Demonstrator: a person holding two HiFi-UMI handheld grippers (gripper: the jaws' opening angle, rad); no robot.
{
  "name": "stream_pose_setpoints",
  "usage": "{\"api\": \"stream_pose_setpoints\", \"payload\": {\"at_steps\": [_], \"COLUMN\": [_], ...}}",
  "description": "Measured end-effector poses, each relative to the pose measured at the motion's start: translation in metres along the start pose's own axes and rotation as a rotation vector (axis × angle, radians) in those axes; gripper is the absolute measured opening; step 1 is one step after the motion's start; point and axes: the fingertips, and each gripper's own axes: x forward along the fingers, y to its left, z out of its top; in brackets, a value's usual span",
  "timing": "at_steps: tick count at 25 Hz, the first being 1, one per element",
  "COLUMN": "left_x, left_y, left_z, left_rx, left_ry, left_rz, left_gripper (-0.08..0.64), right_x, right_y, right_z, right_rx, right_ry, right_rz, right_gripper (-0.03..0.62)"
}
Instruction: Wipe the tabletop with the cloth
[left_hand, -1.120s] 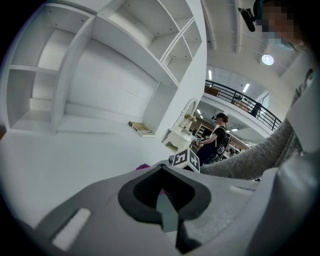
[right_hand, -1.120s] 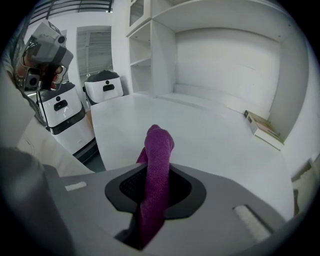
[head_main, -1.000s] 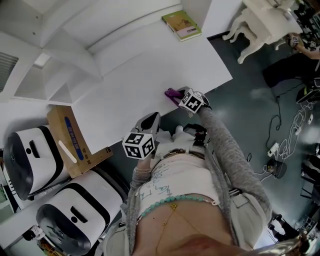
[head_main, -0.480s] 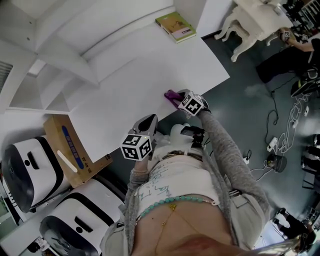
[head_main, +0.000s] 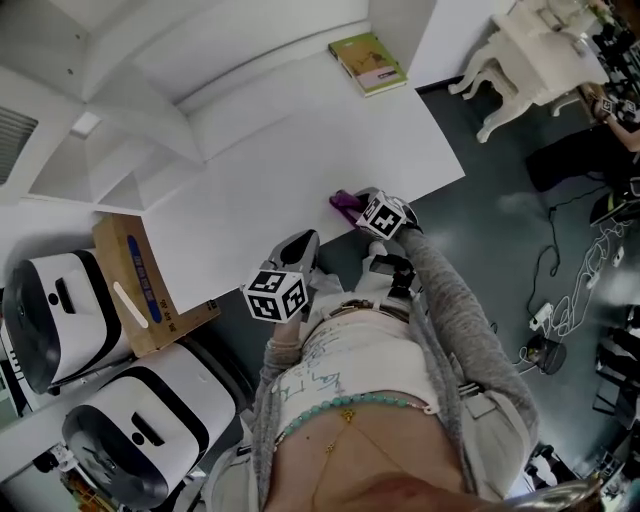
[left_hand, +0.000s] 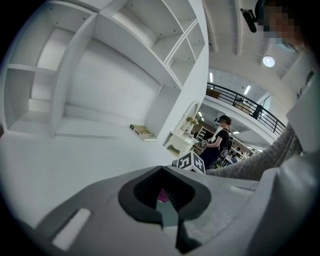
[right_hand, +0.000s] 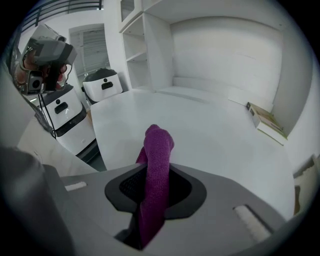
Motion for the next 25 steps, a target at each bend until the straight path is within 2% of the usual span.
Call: {"api": "stream_pose_setpoints", "payload": {"at_steps": [4,12,25], "left_x": [0.014,0.037,0.067], "left_y": [-0.016,-0.036,-0.066], "left_z": [0.000,0.005,0.006], "left_rx": [-0.007,-0.007,-0.001], "left_ry": [-0.002,-0.009,-0.011], "left_rz": [0.014,0.042,0.070], "left_gripper": [0.000,0.000,0.000], "right_x": [-0.006,-0.017,-0.033], "right_y": [-0.008,-0.038,-0.062], "right_z": [-0.006,-0.024,-0.042], "right_rx": [-0.044,-0.038,-0.071], "right_ry": [0.016,-0.011,-0.014], "right_rz": [0.031,0.038,0.075], "right_gripper": [0.095,0.095,0.095]}}
